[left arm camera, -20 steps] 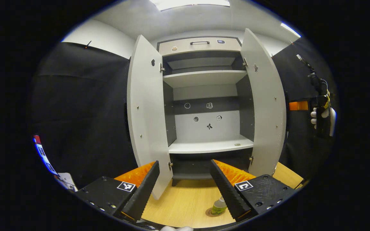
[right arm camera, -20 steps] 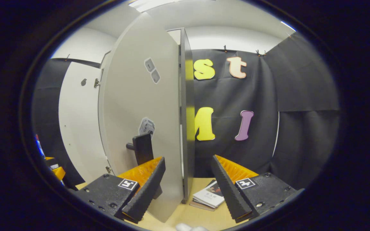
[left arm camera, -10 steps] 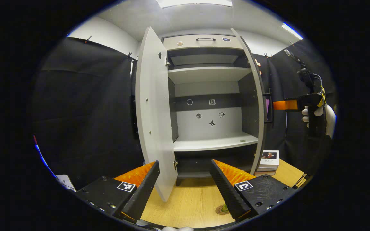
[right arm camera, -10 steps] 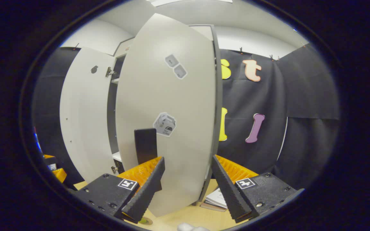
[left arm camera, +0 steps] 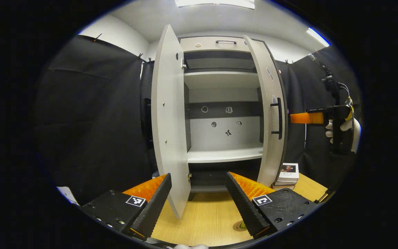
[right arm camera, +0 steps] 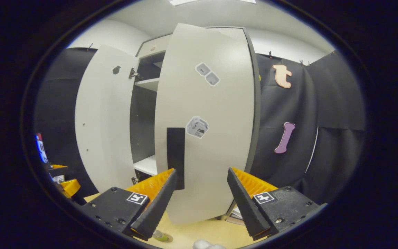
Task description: Grasp the bottle in the cabinet with the left hand and place it on the coaster, then close the right door with the right hand and the left door with the left hand.
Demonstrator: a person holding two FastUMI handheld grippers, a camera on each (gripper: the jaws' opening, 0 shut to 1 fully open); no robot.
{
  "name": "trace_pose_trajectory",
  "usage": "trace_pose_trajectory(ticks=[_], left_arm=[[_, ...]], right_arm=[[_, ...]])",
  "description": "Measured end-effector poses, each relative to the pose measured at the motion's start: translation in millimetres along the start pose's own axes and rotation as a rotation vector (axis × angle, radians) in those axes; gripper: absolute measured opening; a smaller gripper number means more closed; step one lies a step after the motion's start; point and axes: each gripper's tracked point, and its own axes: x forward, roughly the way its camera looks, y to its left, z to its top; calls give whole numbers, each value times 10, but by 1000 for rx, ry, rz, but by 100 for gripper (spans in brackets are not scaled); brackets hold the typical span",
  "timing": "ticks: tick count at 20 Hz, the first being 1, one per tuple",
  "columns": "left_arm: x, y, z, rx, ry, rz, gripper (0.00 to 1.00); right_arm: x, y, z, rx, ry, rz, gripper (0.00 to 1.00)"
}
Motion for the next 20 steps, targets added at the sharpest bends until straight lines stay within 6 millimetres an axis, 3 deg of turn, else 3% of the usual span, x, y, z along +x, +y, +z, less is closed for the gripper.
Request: trace_pose_trajectory(ticks=[7,10,15,20], left_arm=[[75,198,32,-20,4,-10,96],[135,389,62,-29,13,-7,96],[312,1030,243,9,-21,56,96],[519,1822,233,44,-13,178,96]], right_arm=[[-298,9,-178,55,13,-47,94],[-431,-18,-386,70,35,-88,96],[-685,-16,-789,95,124,-139,94],[-925,-38,-934,92,165,-190,96]])
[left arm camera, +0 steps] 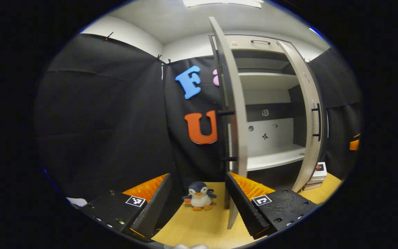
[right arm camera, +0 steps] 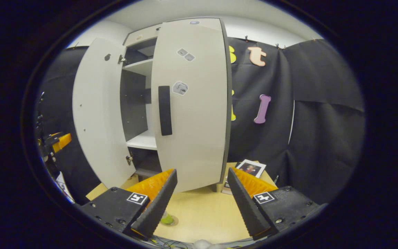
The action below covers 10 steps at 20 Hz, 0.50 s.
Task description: Grasp the bottle in the cabinet with the left hand and place it on the coaster, then close the right door with the right hand and the left door with the left hand.
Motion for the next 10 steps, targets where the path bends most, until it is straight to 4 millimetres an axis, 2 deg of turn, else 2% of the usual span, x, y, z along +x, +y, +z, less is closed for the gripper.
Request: trace_pose_trajectory(ticks=[2,4,8,10], left_arm=[[181,190,-33,-6,13,36,96],[332,262,22,-24,6,40,96],[565,223,222,-42,-45,22,96],[617,161,316,-48,-72,15,96]], right_arm=[[-62,-18,-12,7,9,-13,96],[-119,-20,-20,17,17,-21,96],[-201,-34,-56,-5,33,-42,96],[-208,-32,-54,-9,34,-44,96]])
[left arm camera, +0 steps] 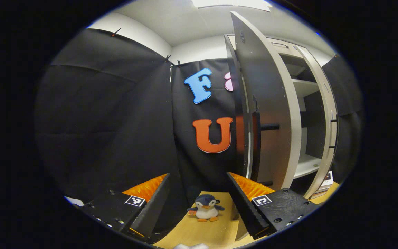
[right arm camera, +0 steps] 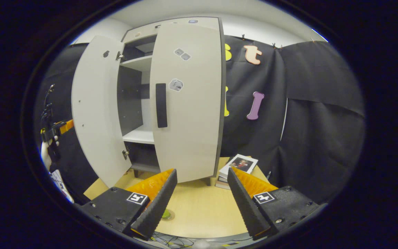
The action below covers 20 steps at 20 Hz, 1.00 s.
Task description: Grasp the bottle in the cabinet with the left hand and place it on the coaster, then close the right door with the right hand and the left door with the left hand.
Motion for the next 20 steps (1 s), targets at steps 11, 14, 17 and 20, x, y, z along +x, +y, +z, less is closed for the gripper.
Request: trace_pose_trajectory(ticks=[11,14,17,20], left_arm=[[-11,-161,36,73,28,22,90],[-43,-229,41,68,35,26,87],[-111,-413,39,61,39,13,87],[-158,-657,62,66,38,-20,87]], right_arm=[[83,115,101,48,-41,82,96],[66,82,76,56,-37,91,96],[53,-37,34,58,-35,87,96],[39,-197,40,69,-34,76,96]])
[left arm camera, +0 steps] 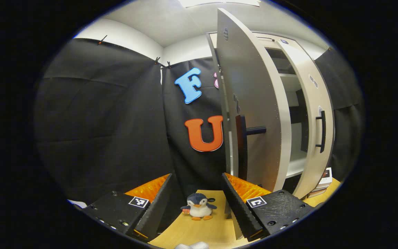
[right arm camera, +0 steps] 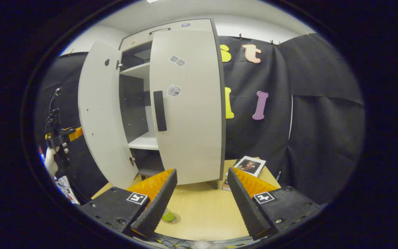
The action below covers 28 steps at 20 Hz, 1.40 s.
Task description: Grasp the bottle in the cabinet with the left hand and place it on the coaster, then close the right door with the right hand and the left door with the left hand.
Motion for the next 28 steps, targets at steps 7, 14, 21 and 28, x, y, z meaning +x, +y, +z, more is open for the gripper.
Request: trace_pose_trajectory(ticks=[7,14,21,28], left_arm=[[-1,-578,42,-33,5,-83,87],[7,-1224,31,-49,17,-199,96],[-323,-1498,-31,-70,45,-281,96],[-662,-1408,191,-133,12,-275,96]], right_arm=[[-116,-188,27,-15,2,-11,96],[-190,-115,157,-35,-25,-1,96],[-221,44,319,-23,-80,9,96],[-184,168,388,-26,-127,-3,96]])
